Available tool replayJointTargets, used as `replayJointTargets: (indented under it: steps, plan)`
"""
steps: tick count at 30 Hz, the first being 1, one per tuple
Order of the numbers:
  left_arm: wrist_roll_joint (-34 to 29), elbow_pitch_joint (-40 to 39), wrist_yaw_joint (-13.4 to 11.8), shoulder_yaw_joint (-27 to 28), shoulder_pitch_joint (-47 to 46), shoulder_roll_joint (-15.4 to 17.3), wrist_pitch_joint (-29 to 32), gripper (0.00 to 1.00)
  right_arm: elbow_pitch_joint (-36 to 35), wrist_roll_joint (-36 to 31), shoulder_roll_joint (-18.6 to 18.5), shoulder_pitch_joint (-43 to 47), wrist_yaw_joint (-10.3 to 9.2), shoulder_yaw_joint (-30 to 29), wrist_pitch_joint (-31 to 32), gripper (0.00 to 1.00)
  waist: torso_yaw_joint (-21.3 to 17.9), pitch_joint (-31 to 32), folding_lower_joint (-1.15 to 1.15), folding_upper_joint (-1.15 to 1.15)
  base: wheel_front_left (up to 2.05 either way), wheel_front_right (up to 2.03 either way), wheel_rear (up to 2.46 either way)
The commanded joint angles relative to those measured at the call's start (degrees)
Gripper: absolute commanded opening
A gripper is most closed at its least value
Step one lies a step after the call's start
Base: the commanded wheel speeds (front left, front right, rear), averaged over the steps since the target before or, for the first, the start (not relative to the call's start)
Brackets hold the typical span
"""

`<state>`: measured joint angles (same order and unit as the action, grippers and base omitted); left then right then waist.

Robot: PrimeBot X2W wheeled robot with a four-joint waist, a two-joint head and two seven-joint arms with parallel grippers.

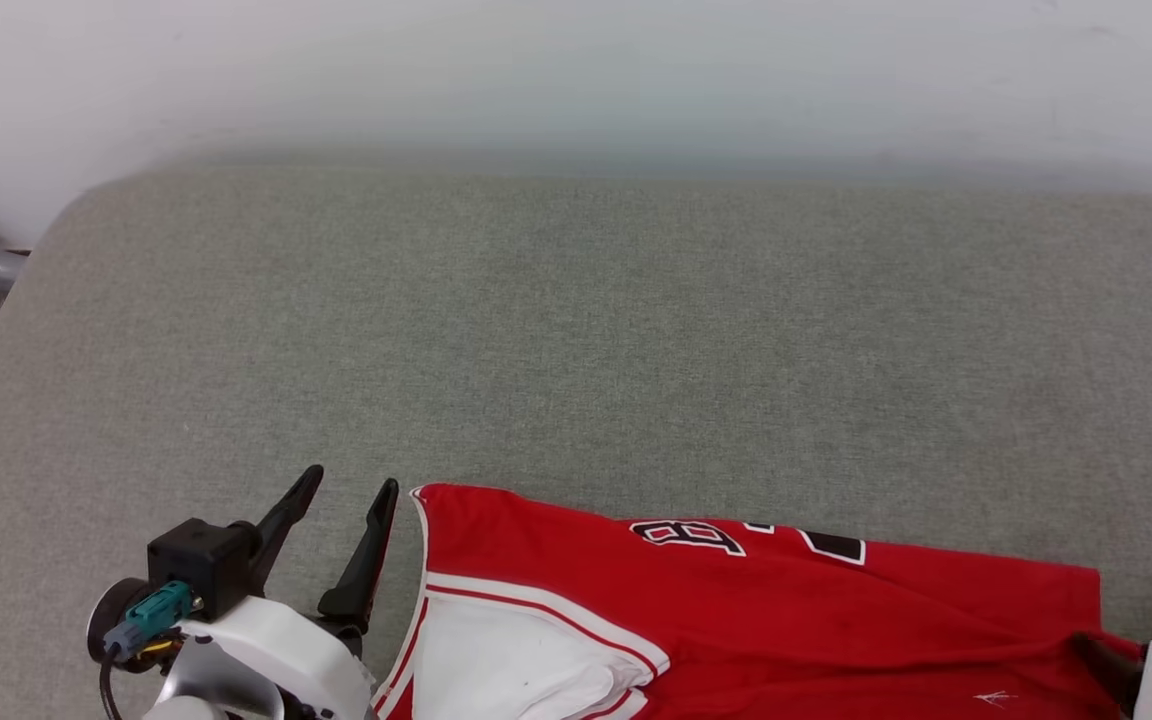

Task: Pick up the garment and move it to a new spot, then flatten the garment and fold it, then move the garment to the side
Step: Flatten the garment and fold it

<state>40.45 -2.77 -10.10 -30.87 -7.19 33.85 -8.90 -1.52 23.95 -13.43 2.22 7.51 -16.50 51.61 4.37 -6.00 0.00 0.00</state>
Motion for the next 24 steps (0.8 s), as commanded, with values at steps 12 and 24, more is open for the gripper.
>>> replayJointTargets:
  steps: [12, 24]
  plan:
    - [-0.74, 1.59, 0.57, -0.07, -1.55, -0.45, -1.71, 1.00, 8.33, -6.00, 7.25, -2.52, -0.05, -5.04, 3.18, 1.00, 1.81, -2.86, 0.00, 0.00, 0.00, 0.00, 0.00]
    - [-0.01, 2.98, 1.08, -0.65, -2.00, -0.81, -1.66, 1.00, 13.52, -1.41, 9.84, -3.19, 0.31, 3.43, 0.20, 1.00, 1.47, -2.64, 0.00, 0.00, 0.00, 0.00, 0.00]
